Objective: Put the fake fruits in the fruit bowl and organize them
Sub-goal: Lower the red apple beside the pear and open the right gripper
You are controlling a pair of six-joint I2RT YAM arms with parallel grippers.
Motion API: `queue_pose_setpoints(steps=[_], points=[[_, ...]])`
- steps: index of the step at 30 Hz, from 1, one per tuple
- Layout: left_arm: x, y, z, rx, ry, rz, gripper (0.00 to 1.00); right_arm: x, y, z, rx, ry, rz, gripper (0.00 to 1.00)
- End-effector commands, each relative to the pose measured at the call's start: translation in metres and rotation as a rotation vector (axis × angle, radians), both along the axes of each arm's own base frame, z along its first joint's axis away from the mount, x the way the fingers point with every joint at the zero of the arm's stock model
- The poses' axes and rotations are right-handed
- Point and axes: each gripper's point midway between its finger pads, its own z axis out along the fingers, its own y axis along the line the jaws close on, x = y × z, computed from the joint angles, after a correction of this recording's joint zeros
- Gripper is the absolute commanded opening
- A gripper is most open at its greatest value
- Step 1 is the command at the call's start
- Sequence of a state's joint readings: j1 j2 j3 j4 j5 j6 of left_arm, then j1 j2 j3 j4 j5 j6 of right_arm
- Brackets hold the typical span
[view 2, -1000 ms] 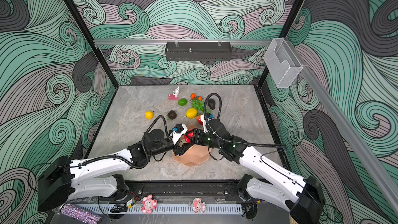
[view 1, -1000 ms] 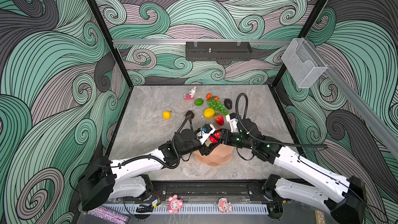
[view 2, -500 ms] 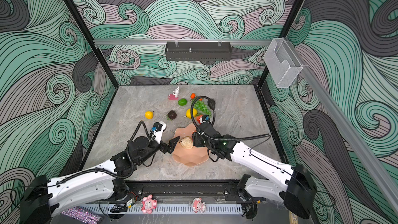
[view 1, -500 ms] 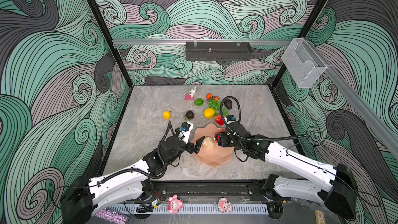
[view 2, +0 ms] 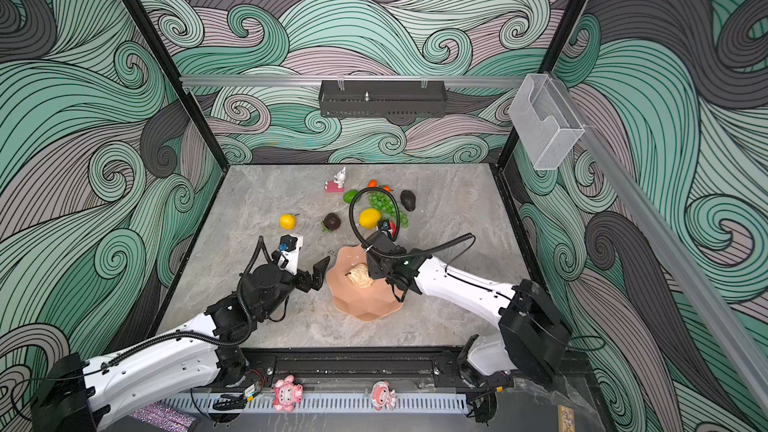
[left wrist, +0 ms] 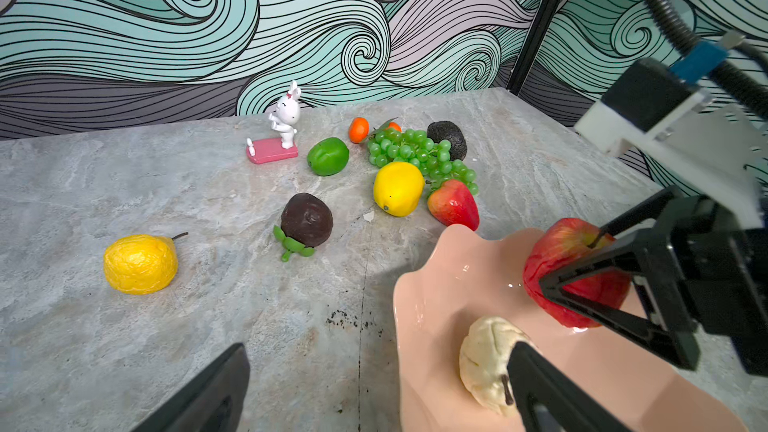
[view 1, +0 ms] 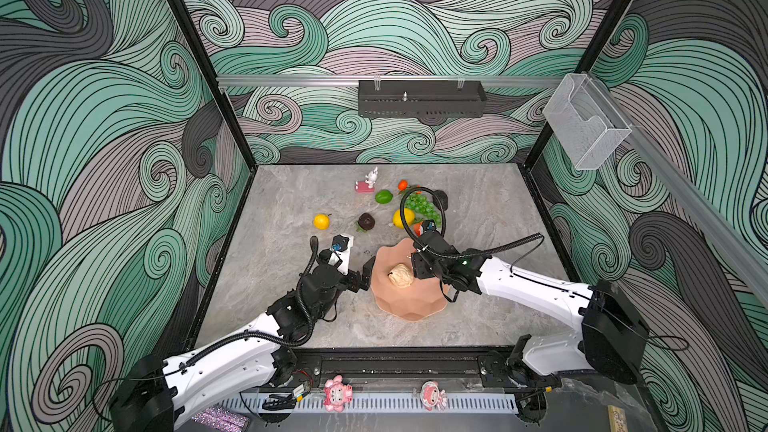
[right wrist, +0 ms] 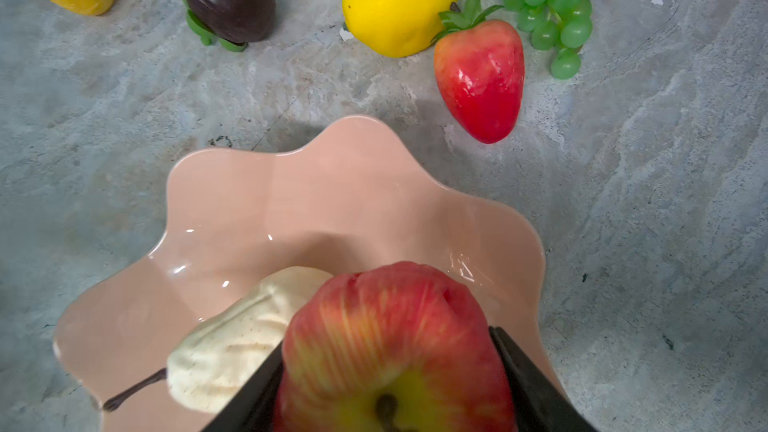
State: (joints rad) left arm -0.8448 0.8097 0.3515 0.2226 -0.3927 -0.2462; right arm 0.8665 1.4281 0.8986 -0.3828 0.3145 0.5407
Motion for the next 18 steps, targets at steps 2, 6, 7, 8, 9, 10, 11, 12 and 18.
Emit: queue_pose_setpoints(steps=[2,6,7,8,9,10,11,12,18], points=[[0.003,0.012,-0.006,0.009,0.006,0.051,0.99,0.012,0.007,0.001,-0.013,-0.018,0.007,0.66],[0.004,0.016,-0.007,0.007,0.004,0.063,0.99,0.013,0.007,-0.01,-0.035,0.004,0.003,0.66],[0.004,0.017,-0.008,0.009,0.004,0.066,0.99,0.013,0.008,-0.012,-0.036,0.011,0.004,0.66],[0.004,0.018,-0.008,0.007,0.005,0.068,0.99,0.013,0.007,-0.014,-0.039,0.016,0.004,0.66],[0.004,0.018,-0.009,0.008,0.006,0.069,0.99,0.013,0.008,-0.015,-0.041,0.02,0.007,0.66],[0.004,0.019,-0.009,0.007,0.007,0.072,0.99,0.012,0.008,-0.017,-0.043,0.025,0.007,0.66],[0.004,0.019,-0.01,0.008,0.008,0.073,0.99,0.012,0.009,-0.018,-0.043,0.03,0.009,0.66],[0.005,0.02,-0.011,0.01,0.009,0.075,0.99,0.015,0.013,-0.017,-0.023,0.018,0.01,0.66],[0.005,0.021,-0.01,0.005,0.009,0.081,0.99,0.011,0.021,-0.031,-0.003,0.067,0.028,0.66]])
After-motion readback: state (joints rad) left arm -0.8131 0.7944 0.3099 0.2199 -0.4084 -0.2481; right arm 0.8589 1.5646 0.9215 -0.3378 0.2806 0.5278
